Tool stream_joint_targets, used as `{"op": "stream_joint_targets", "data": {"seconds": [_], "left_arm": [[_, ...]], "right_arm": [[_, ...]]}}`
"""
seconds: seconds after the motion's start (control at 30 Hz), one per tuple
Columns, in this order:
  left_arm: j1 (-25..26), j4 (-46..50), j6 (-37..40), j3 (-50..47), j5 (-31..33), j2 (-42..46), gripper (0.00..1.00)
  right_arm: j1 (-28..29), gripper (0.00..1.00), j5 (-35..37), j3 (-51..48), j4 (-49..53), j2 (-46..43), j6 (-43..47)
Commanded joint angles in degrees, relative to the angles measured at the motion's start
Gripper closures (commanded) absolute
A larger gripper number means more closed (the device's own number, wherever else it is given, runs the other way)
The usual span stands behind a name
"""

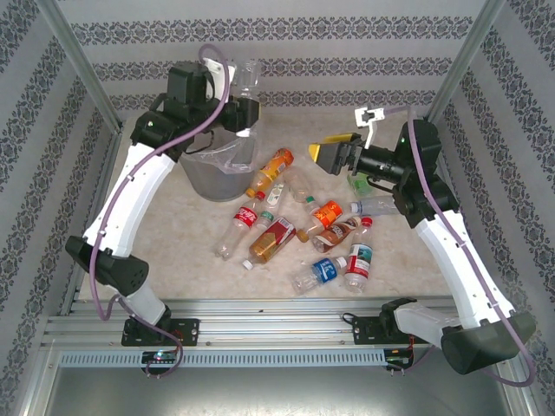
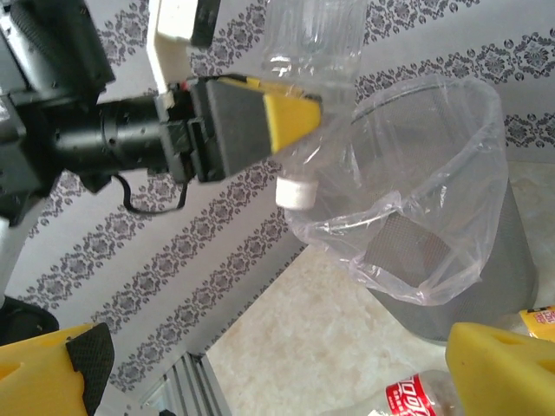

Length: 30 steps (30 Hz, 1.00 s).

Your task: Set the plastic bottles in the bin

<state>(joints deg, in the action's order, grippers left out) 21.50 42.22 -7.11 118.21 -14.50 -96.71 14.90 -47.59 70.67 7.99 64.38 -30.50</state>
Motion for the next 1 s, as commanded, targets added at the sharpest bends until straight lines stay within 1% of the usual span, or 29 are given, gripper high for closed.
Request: {"op": "stream_joint_targets", "data": {"seconds": [0.0, 0.2, 0.47, 0.8, 0.97], "left_arm": [[-2.16, 10.96, 4.98, 5.86, 6.1, -4.42, 0.41], [-6.06, 18.36, 5.1, 15.49, 10.54, -12.35, 0.41], [-9.64, 24.74, 4.9, 24.3, 12.15, -22.25, 0.41], [-11.06, 28.36, 5.01, 26.23, 13.57, -29.76, 0.4], [-11.56, 29.39, 4.39, 26.2, 12.53, -32.42, 0.4]], "right_arm": [[0.74, 0.02, 1.23, 1.15, 4.21, -1.67, 4.63], [0.84, 0.02, 4.14, 0.54, 8.46, -3.27, 7.55], [0.84, 0.02, 6.64, -0.79, 10.48, -3.79, 8.63], [0.83, 0.02, 6.47, -0.78, 10.21, -2.27, 8.27], [0.83, 0.02, 6.51, -0.87, 10.2, -1.8, 8.08]]}}
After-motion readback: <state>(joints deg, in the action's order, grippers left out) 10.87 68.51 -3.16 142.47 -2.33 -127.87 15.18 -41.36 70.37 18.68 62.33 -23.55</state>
